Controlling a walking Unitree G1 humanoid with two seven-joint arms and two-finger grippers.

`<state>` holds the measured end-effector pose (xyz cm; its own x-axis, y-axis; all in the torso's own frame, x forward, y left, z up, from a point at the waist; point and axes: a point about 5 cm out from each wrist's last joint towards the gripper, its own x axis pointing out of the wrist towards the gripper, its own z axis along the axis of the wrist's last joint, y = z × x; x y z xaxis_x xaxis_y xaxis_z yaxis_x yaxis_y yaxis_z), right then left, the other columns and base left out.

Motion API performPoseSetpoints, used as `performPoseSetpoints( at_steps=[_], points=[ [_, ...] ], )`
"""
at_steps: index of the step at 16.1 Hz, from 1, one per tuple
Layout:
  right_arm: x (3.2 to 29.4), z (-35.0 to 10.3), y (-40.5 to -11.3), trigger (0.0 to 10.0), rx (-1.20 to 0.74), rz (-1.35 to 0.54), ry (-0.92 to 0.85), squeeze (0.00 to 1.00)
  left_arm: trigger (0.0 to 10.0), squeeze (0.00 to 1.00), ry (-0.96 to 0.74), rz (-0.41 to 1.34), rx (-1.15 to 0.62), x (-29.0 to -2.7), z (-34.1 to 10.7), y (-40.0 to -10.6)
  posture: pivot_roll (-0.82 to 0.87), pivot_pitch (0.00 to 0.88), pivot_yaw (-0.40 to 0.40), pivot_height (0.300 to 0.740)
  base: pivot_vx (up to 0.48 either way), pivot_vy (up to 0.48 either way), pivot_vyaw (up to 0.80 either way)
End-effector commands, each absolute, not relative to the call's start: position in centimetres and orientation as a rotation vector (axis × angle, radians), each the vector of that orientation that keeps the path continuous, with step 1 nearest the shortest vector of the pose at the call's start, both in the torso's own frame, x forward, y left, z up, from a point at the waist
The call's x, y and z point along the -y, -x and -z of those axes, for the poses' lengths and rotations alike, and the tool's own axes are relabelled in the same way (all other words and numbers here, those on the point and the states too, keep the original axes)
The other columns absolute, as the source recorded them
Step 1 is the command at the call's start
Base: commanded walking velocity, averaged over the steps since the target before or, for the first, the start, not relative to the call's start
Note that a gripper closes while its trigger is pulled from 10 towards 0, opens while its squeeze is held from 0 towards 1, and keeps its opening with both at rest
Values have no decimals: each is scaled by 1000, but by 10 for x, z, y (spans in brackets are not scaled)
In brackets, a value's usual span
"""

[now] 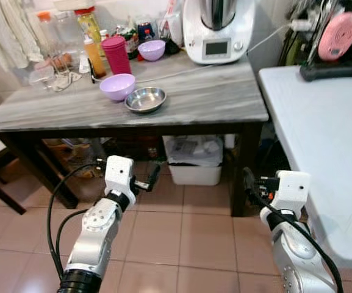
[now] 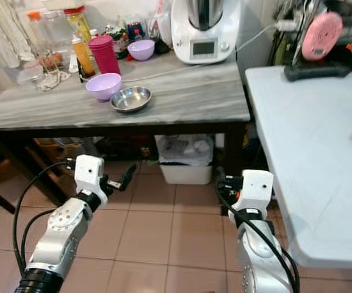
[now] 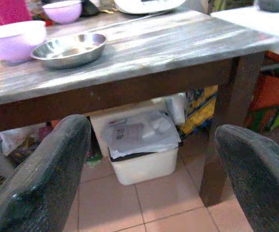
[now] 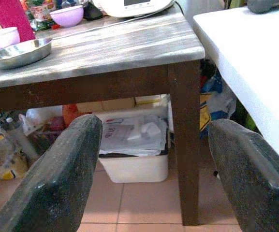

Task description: Setting the table

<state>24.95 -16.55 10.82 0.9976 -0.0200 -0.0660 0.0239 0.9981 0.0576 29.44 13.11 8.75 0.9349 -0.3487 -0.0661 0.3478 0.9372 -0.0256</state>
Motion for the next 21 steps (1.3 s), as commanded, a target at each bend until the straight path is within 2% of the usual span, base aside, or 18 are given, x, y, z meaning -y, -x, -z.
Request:
performPoseSetpoints(
  at_steps=[1, 6, 9, 11, 18, 21],
  points=[
    [162, -109, -250, 10000, -51, 29, -67, 0, 10000, 0, 2, 357, -59, -135, -94, -296, -346, 0, 200, 740, 0, 0, 0],
    [163, -105, -245, 10000, -33, 126, -96, 0, 10000, 0, -40, 460, -82, -130, -96, -301, -392, 0, 289, 740, 0, 0, 0],
    [167, -101, -239, 10000, -47, 139, -86, 0, 10000, 0, -41, 483, -83, -123, -97, -305, -411, 0, 285, 740, 0, 0, 0],
    [169, -103, -241, 10000, -52, 113, -63, 0, 10000, 0, -22, 476, -80, -119, -95, -304, -402, 0, 239, 740, 0, 0, 0],
    [175, -112, -259, 10000, -98, -60, 39, 0, 10000, 0, 81, 311, -101, -118, -72, -280, -292, 0, -7, 740, 0, 0, 0],
    [172, -115, -265, 10000, -102, -102, 43, 0, 10000, 0, 91, 264, -97, -123, -70, -273, -260, 0, -35, 740, 0, 0, 0]
  ],
)
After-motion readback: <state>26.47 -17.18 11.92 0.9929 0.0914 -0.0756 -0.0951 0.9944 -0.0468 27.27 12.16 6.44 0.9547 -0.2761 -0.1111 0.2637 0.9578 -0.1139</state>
